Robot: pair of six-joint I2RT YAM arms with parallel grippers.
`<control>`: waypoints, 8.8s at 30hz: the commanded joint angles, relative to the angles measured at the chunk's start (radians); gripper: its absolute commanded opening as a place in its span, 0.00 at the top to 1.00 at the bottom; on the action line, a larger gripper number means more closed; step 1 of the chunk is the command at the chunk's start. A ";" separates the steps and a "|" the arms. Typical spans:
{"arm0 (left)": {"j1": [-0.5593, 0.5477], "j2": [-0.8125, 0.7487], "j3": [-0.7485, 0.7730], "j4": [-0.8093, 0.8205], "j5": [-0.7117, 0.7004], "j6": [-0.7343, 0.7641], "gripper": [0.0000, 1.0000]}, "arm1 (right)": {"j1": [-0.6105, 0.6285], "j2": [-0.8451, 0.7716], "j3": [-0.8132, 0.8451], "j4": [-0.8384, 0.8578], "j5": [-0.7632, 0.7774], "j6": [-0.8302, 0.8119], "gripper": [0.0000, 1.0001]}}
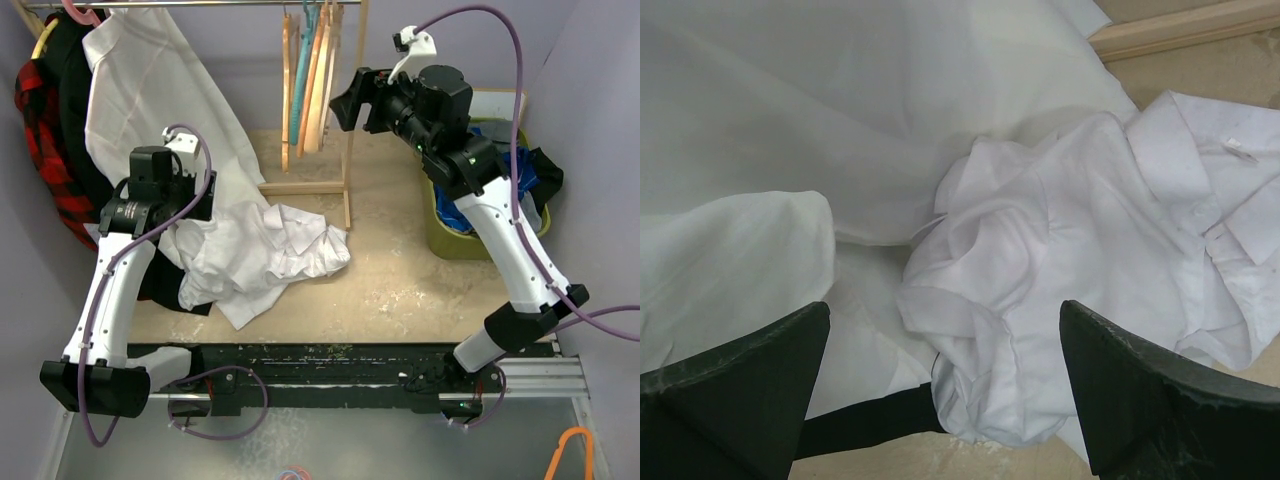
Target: Place the shirt on the hanger
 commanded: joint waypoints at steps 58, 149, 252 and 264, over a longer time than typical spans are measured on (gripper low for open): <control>0.004 -0.016 -0.052 0.040 0.085 0.042 0.01 | 0.059 0.102 0.215 -0.179 0.325 -0.211 0.88; -0.471 0.337 0.094 0.123 -0.091 0.050 1.00 | 0.060 -1.007 -1.456 0.431 -0.273 0.351 1.00; -0.079 0.734 0.515 -0.719 1.127 1.176 0.84 | 0.138 -0.159 -1.734 1.895 -0.403 0.250 1.00; -0.062 0.523 0.460 -0.655 1.196 1.122 1.00 | 0.137 -0.371 -1.718 1.726 -0.344 0.255 0.13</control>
